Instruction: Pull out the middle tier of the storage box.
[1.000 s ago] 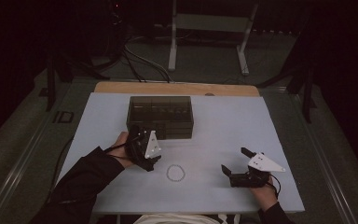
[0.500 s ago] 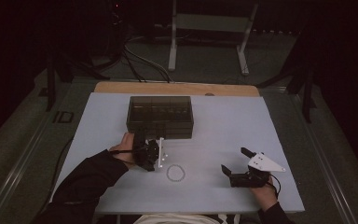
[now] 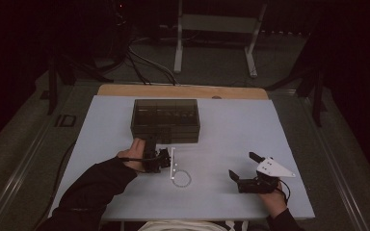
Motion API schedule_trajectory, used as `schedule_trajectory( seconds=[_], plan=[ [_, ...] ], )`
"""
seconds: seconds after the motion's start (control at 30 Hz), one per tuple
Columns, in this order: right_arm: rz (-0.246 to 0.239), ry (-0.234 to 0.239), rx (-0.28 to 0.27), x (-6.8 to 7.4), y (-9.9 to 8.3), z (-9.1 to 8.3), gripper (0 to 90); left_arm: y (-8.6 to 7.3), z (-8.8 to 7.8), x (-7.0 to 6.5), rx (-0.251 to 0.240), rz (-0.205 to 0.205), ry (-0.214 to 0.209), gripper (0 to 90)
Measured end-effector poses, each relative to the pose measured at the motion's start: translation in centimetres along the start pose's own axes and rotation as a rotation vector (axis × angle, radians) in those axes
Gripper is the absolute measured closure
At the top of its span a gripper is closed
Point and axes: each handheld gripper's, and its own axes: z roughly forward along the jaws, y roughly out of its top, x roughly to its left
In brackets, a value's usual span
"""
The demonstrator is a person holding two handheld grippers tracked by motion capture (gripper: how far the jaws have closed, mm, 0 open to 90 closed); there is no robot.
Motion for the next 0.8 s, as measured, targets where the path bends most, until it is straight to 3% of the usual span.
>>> schedule_trajectory(
  seconds=[0.07,0.17,0.2,0.3,0.43,0.57,0.67,0.7,0.8],
  plan=[
    [-0.001,0.000,0.000,0.0,0.0,0.0,0.0,0.0,0.0,-0.1,0.004,0.008,0.003,18.4],
    [-0.002,0.000,0.000,0.0,0.0,0.0,0.0,0.3,0.4,-0.6,0.021,0.066,0.044,20.6],
    [-0.002,-0.001,0.000,0.0,0.0,0.0,0.0,0.3,0.4,-0.6,0.021,0.066,0.044,26.1],
    [-0.003,-0.002,-0.001,0.0,0.0,0.0,0.0,0.5,0.7,-1.1,0.035,0.100,0.090,31.5],
    [-0.004,-0.002,-0.001,0.0,0.0,0.0,0.0,0.6,0.9,-1.3,0.043,0.126,0.098,38.9],
    [-0.004,0.000,0.000,0.0,0.0,0.0,0.0,0.7,1.6,-1.8,0.060,0.150,0.160,43.7],
    [-0.004,0.002,0.000,0.0,0.0,0.0,0.0,0.8,1.8,-2.0,0.065,0.162,0.172,47.1],
    [-0.004,0.002,0.001,0.0,0.0,0.0,0.0,0.8,2.1,-2.2,0.067,0.174,0.186,53.7],
    [-0.004,0.002,0.001,0.0,0.0,0.0,0.0,0.8,2.3,-2.3,0.081,0.195,0.205,61.7]
  ],
)
